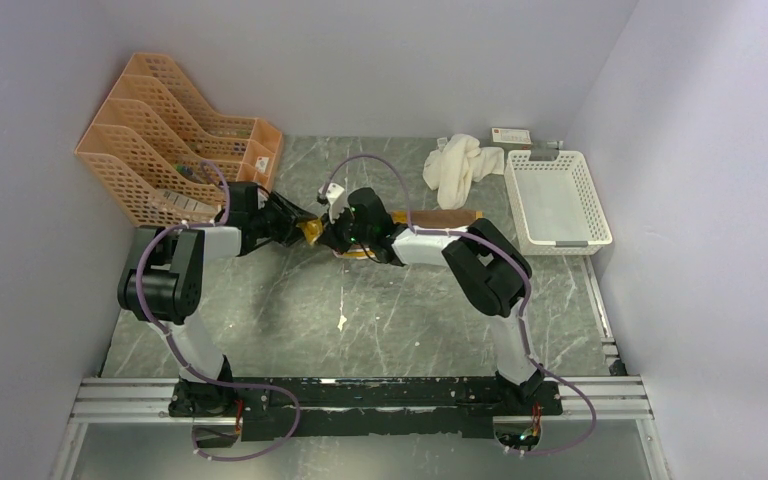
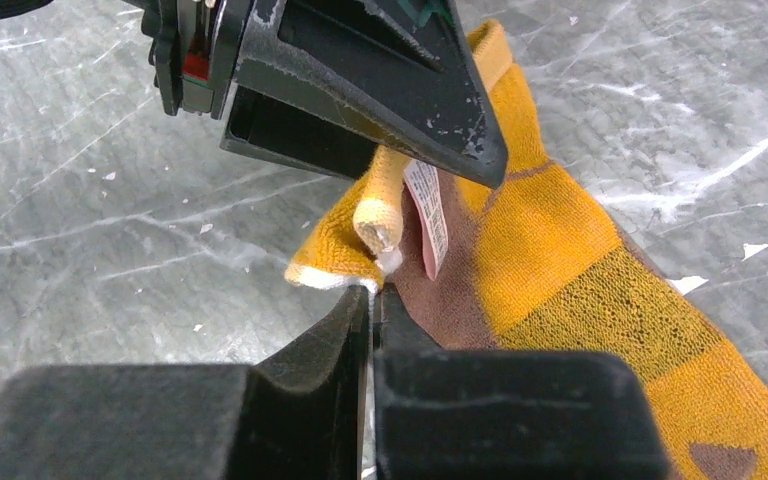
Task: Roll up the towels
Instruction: Fold the towel at the center of the board.
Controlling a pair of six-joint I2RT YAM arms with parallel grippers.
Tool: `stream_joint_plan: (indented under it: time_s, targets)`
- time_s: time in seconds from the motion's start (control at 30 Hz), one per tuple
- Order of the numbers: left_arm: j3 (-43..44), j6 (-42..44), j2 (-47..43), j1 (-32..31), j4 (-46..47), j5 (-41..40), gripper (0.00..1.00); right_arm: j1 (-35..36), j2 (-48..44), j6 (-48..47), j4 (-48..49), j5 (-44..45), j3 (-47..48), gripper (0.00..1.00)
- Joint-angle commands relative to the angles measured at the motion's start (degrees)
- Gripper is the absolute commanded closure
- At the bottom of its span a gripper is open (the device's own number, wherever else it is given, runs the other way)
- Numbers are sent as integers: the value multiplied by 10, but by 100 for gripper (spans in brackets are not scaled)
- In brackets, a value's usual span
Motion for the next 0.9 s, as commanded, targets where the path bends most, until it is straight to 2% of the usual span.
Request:
stream_joint_plan:
  time_s: [0.0, 0.27, 0.53, 0.67, 0.73, 0.8, 0.87]
  targets:
    - [13, 32, -20, -4, -42, -29, 40, -5, -21, 4, 17, -6, -13, 100]
    - [12, 36, -48, -3, -59, -59, 47, -6, -18, 3, 12, -10, -7, 100]
    - [16, 31, -57, -2, -58, -57, 47, -6, -16, 0, 7, -11, -6, 100]
    - [13, 30, -52, -3, -47, -48, 57, -6, -15, 1, 5, -13, -4, 100]
    - [10, 30, -53, -3, -43, -46, 67, -6, -15, 0, 4, -13, -4, 100]
    - [11, 32, -55, -3, -44, -45, 74, -6, -15, -2, 3, -12, -4, 100]
    - [14, 36, -55, -2, -51, -45, 90, -6, -14, -3, 0, -12, -2, 100]
